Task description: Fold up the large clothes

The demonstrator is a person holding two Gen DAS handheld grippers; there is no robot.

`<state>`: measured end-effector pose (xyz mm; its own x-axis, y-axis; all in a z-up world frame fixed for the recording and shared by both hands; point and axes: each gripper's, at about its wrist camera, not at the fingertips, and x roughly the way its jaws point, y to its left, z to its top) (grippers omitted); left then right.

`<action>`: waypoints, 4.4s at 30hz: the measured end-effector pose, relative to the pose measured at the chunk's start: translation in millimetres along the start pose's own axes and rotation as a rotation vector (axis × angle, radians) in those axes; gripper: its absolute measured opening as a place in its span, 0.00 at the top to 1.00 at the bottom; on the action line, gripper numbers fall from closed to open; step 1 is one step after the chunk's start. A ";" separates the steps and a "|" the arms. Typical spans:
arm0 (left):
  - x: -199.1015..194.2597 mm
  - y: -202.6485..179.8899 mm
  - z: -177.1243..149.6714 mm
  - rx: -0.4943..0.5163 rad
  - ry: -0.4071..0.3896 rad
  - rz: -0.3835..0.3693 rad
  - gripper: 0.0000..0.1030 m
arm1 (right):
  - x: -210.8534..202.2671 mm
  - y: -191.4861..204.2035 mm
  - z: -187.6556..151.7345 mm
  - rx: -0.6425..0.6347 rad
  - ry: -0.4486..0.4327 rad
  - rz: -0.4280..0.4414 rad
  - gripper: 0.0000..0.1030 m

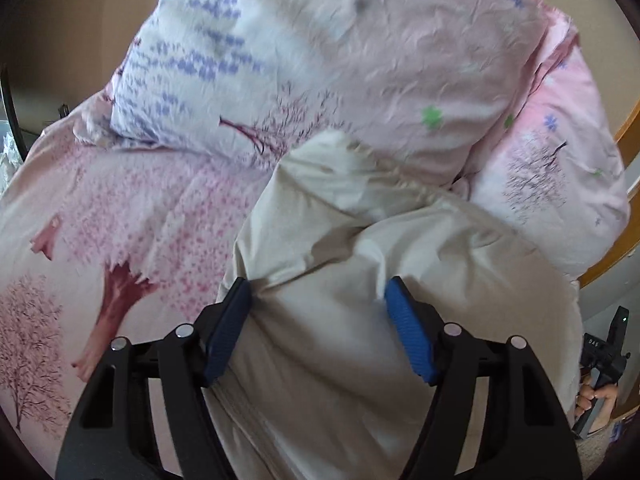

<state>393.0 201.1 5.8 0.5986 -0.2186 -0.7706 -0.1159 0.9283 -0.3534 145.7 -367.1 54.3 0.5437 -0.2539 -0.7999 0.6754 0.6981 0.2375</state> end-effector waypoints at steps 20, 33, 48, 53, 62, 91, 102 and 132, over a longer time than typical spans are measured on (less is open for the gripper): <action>-37.7 20.2 -53.4 -0.040 -0.066 -0.086 0.29 | -30.1 -17.0 -56.2 0.085 -0.079 0.133 0.80; -80.8 90.7 -108.0 -0.412 -0.102 -0.310 0.17 | -48.9 -76.7 -115.2 0.517 -0.091 0.358 0.28; -33.8 55.1 -105.1 -0.512 -0.035 -0.368 0.17 | -14.2 -54.5 -106.5 0.608 -0.048 0.448 0.30; -30.9 63.8 -97.4 -0.576 -0.081 -0.367 0.20 | -12.7 -56.7 -108.6 0.603 -0.073 0.459 0.35; -23.9 84.1 -92.6 -0.673 -0.114 -0.445 0.69 | -22.2 -44.1 -105.1 0.507 -0.164 0.499 0.68; -153.8 173.0 -194.8 -0.673 -0.227 -0.467 0.68 | -93.1 2.5 -216.3 -0.034 -0.095 0.460 0.62; -162.0 164.0 -199.5 -0.600 -0.309 -0.421 0.36 | -161.4 45.5 -213.0 -0.168 -0.474 0.125 0.31; -153.8 148.9 -196.3 -0.574 -0.362 -0.416 0.61 | -24.3 274.7 -248.6 -0.677 0.098 0.178 0.84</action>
<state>128.0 313.8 -32.4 0.8914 -0.3103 -0.3304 -0.1581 0.4702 -0.8683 194.2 -2.8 2.0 0.5485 -0.0580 -0.8341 0.1046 0.9945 -0.0003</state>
